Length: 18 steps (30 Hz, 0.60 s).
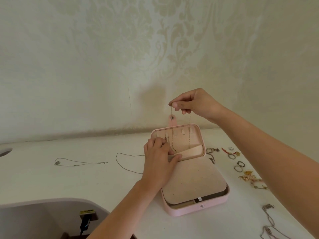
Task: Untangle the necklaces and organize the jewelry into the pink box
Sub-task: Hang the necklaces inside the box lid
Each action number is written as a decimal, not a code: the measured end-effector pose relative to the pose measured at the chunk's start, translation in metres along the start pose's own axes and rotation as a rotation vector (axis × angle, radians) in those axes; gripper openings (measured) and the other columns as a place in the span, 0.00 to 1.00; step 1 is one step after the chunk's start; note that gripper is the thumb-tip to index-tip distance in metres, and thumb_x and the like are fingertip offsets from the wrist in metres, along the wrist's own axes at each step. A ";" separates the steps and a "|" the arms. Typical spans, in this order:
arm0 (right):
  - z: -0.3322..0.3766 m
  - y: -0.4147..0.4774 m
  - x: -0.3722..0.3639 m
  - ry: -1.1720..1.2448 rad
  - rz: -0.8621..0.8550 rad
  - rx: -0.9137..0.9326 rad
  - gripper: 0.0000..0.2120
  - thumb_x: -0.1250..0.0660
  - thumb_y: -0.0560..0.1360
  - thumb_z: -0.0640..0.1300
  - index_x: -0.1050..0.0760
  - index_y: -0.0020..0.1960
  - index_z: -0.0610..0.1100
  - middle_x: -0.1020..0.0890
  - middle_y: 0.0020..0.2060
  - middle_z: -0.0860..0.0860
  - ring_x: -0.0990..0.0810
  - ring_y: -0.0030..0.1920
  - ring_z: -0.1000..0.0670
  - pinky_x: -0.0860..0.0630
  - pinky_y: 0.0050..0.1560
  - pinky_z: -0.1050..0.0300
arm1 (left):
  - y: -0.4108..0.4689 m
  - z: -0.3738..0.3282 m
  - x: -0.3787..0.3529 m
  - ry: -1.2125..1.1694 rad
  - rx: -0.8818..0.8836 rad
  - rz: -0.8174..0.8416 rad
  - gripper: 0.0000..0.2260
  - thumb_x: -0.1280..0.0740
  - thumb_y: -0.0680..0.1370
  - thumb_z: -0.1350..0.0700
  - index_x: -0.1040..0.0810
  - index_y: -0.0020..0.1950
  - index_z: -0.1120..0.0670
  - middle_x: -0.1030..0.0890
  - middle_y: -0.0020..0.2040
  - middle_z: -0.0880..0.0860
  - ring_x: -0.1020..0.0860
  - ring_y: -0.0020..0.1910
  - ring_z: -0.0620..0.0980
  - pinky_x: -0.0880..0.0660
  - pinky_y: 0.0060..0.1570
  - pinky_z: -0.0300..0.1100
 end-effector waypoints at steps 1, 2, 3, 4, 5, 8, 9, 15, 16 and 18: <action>-0.003 -0.001 -0.001 0.010 -0.014 -0.008 0.06 0.29 0.73 0.40 0.17 0.49 0.41 0.18 0.35 0.49 0.28 0.28 0.58 0.32 0.30 0.68 | 0.000 0.000 0.000 -0.003 -0.001 -0.005 0.10 0.26 0.69 0.49 0.25 0.38 0.51 0.30 0.45 0.45 0.41 0.49 0.43 0.47 0.51 0.35; -0.004 -0.002 -0.003 0.025 -0.026 -0.010 0.06 0.30 0.74 0.41 0.17 0.49 0.42 0.19 0.35 0.49 0.30 0.27 0.58 0.34 0.30 0.69 | 0.000 0.000 0.000 -0.006 -0.001 -0.009 0.10 0.26 0.69 0.49 0.25 0.37 0.51 0.30 0.45 0.45 0.40 0.49 0.43 0.47 0.51 0.34; -0.006 -0.003 -0.005 0.046 -0.034 -0.007 0.06 0.31 0.74 0.41 0.18 0.50 0.42 0.18 0.36 0.48 0.31 0.27 0.59 0.34 0.30 0.69 | 0.000 0.001 0.000 -0.006 -0.001 -0.014 0.10 0.25 0.69 0.50 0.25 0.37 0.51 0.29 0.45 0.46 0.39 0.49 0.44 0.47 0.51 0.34; -0.007 -0.005 -0.007 0.072 -0.041 -0.002 0.06 0.31 0.75 0.41 0.18 0.49 0.42 0.18 0.37 0.47 0.32 0.26 0.59 0.35 0.30 0.69 | -0.001 0.001 0.000 -0.003 0.000 -0.018 0.10 0.25 0.69 0.50 0.25 0.37 0.52 0.28 0.45 0.47 0.38 0.49 0.45 0.47 0.50 0.35; -0.009 -0.006 -0.009 0.092 -0.048 0.001 0.05 0.32 0.75 0.41 0.18 0.48 0.42 0.17 0.39 0.45 0.32 0.26 0.60 0.35 0.30 0.70 | -0.001 0.001 0.000 0.000 0.000 -0.019 0.10 0.26 0.69 0.49 0.25 0.37 0.52 0.28 0.45 0.47 0.38 0.49 0.46 0.47 0.50 0.35; -0.017 -0.013 -0.015 0.114 -0.074 0.000 0.06 0.31 0.74 0.39 0.18 0.49 0.40 0.16 0.42 0.45 0.28 0.29 0.61 0.31 0.33 0.70 | -0.001 0.001 0.000 0.004 -0.008 -0.027 0.10 0.26 0.69 0.49 0.25 0.37 0.52 0.28 0.45 0.47 0.37 0.50 0.46 0.46 0.52 0.35; -0.021 -0.016 -0.017 0.121 -0.090 -0.002 0.06 0.31 0.74 0.38 0.18 0.50 0.39 0.16 0.41 0.46 0.26 0.30 0.61 0.30 0.34 0.71 | -0.001 0.001 0.000 0.002 -0.009 -0.031 0.10 0.26 0.69 0.49 0.25 0.37 0.52 0.28 0.45 0.47 0.37 0.50 0.46 0.46 0.52 0.34; -0.057 -0.035 -0.027 0.017 -0.253 -0.002 0.05 0.27 0.70 0.38 0.16 0.43 0.46 0.18 0.35 0.50 0.24 0.36 0.52 0.29 0.40 0.61 | -0.001 0.000 0.002 -0.019 -0.024 -0.057 0.10 0.29 0.69 0.47 0.25 0.36 0.51 0.28 0.44 0.46 0.37 0.50 0.43 0.47 0.52 0.32; -0.061 -0.038 -0.029 -0.025 -0.287 0.004 0.05 0.27 0.71 0.39 0.16 0.42 0.48 0.17 0.35 0.48 0.24 0.36 0.51 0.29 0.40 0.61 | -0.002 0.000 0.002 -0.018 -0.028 -0.062 0.10 0.28 0.69 0.47 0.25 0.36 0.52 0.28 0.44 0.46 0.37 0.50 0.43 0.47 0.52 0.32; -0.065 -0.044 -0.033 -0.102 -0.354 0.034 0.05 0.28 0.72 0.39 0.16 0.42 0.47 0.16 0.36 0.47 0.24 0.35 0.53 0.30 0.40 0.63 | -0.002 0.000 0.002 -0.011 -0.033 -0.073 0.11 0.27 0.68 0.49 0.25 0.36 0.52 0.27 0.44 0.47 0.37 0.50 0.44 0.47 0.52 0.33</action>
Point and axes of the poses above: each hand's wrist, its own y-axis towards the middle knuckle, its own x-axis out of the back of the hand, z = x × y, the point moved 5 cm from there along y, towards the middle knuckle
